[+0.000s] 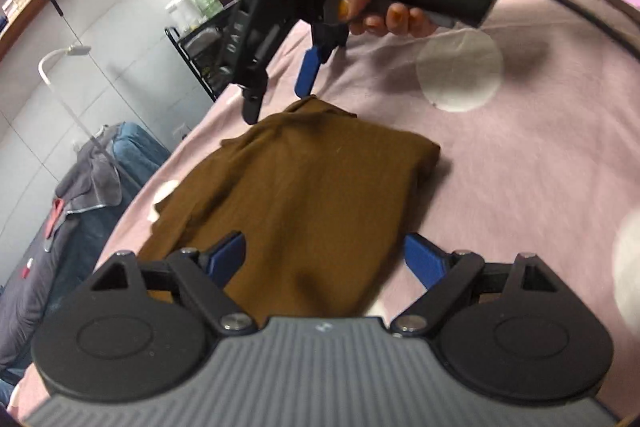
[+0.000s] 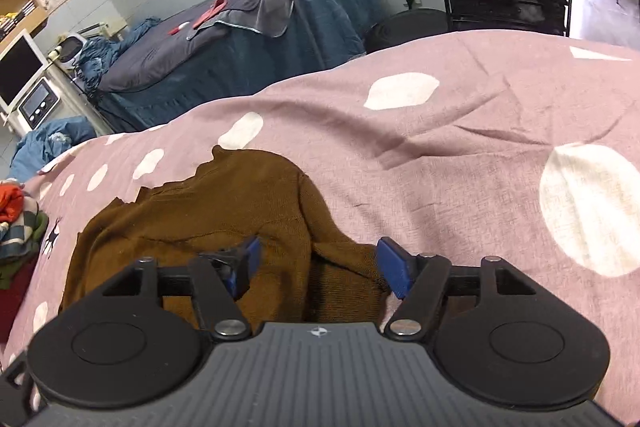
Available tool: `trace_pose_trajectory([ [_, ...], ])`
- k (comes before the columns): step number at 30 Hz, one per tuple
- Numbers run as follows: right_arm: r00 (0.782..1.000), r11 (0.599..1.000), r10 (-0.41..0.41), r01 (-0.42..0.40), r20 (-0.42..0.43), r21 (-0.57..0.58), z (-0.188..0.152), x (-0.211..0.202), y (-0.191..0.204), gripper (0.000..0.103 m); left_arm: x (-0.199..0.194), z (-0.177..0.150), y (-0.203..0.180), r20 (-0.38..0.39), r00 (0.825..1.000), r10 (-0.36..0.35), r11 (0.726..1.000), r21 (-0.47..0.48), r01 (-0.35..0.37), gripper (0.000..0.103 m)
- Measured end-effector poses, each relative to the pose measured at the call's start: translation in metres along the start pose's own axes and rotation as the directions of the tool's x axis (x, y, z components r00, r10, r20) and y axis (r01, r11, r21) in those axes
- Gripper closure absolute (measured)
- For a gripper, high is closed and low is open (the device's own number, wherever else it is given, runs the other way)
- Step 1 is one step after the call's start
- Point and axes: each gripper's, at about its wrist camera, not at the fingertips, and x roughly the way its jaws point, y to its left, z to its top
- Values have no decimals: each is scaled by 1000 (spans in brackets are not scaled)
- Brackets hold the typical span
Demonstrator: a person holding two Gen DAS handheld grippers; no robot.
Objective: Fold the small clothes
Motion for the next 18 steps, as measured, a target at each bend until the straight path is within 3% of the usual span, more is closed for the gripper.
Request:
trace_pose_trajectory([
  [3,999,1000,31,-31,-43,1,5,7,-8,0,11,13,0,7,1000,-9,1000,-26,9,23],
  [6,996,997,66,-67,-55,-26,8,16,-8,0,27,25,-4,0,999,-36,999,-30,36,43],
  [8,994,996,77,-80,-76,-32,10,26,-6,0,27,28,-15,-3,999,-44,999,-15,44,62],
  [11,992,993,102,-106,-77,-54,11,36,2,0,31,36,-19,-16,999,-50,995,-92,48,69],
  [13,991,992,103,-108,-85,-60,11,40,7,13,34,37,-17,-20,998,-63,987,-146,59,75],
  [15,988,991,111,-119,-108,-67,11,43,11,57,32,38,-12,-24,995,-95,977,-193,89,83],
  [18,983,989,126,-135,-135,-57,10,44,11,63,29,38,-13,-33,994,-107,970,-224,97,85],
])
